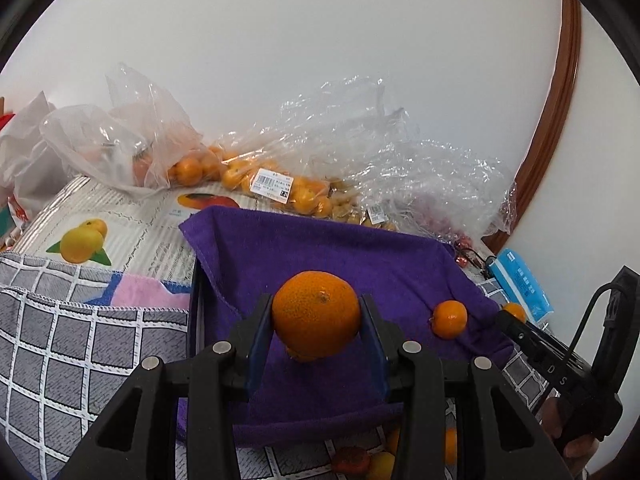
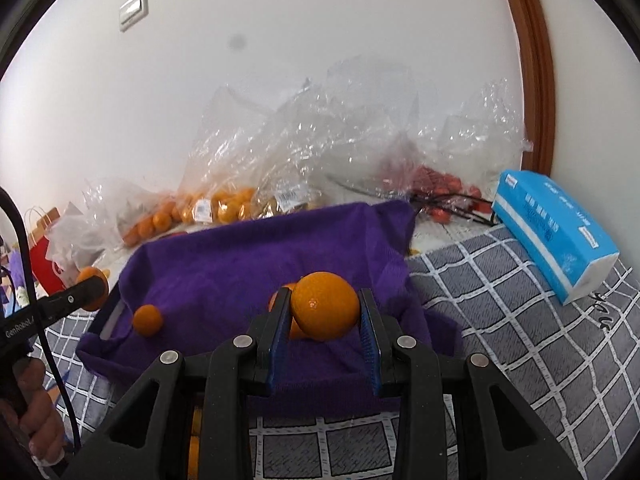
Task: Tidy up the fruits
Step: 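Lower the right tool's orange onto the towel beside the placed orange while the left tool holds its orange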
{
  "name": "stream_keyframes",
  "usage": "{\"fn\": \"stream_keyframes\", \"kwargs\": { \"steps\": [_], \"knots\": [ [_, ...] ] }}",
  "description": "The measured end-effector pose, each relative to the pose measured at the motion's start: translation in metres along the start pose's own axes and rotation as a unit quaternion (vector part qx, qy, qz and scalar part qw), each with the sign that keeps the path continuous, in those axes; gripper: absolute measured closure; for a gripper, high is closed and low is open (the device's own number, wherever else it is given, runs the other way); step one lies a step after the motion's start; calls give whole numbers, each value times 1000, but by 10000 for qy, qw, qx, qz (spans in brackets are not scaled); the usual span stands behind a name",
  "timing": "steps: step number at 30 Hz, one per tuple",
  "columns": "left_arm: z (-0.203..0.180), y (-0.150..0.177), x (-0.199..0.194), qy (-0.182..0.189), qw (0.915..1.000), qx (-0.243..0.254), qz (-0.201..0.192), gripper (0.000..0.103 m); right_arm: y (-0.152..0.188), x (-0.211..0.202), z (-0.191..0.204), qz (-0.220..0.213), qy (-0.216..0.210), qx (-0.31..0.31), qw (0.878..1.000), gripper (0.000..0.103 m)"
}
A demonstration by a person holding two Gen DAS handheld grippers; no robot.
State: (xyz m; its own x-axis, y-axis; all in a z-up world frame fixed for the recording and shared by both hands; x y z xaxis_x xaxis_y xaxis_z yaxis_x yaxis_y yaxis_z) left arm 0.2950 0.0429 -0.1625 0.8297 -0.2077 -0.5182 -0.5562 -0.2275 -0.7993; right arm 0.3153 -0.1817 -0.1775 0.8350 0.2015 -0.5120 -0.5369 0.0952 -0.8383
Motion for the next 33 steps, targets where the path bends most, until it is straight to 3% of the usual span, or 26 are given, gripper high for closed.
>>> {"fn": "stream_keyframes", "kwargs": {
  "steps": [20, 33],
  "knots": [
    [8, 13, 18, 35, 9990, -185, 403, 63, 19, 19, 5, 399, 73, -89, 9991, 70],
    [-2, 21, 24, 86, 9982, -20, 590, 63, 26, 28, 7, 635, 111, -182, 9978, 70]
  ]
}}
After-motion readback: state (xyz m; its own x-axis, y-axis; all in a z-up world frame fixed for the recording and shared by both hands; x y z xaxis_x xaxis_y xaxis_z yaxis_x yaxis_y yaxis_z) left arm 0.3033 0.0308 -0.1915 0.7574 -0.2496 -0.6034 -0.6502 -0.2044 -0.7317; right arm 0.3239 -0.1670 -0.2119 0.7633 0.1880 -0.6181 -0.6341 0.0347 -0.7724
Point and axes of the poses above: each gripper's, at about its wrist camera, not at the fingertips, and x roughly the way its jaws point, z to its left, y to its underside, the point moved 10 cm from there along x, roughly the way its jaws point, and after that the axes turned 2 degrees about -z, right-handed, at the moved point
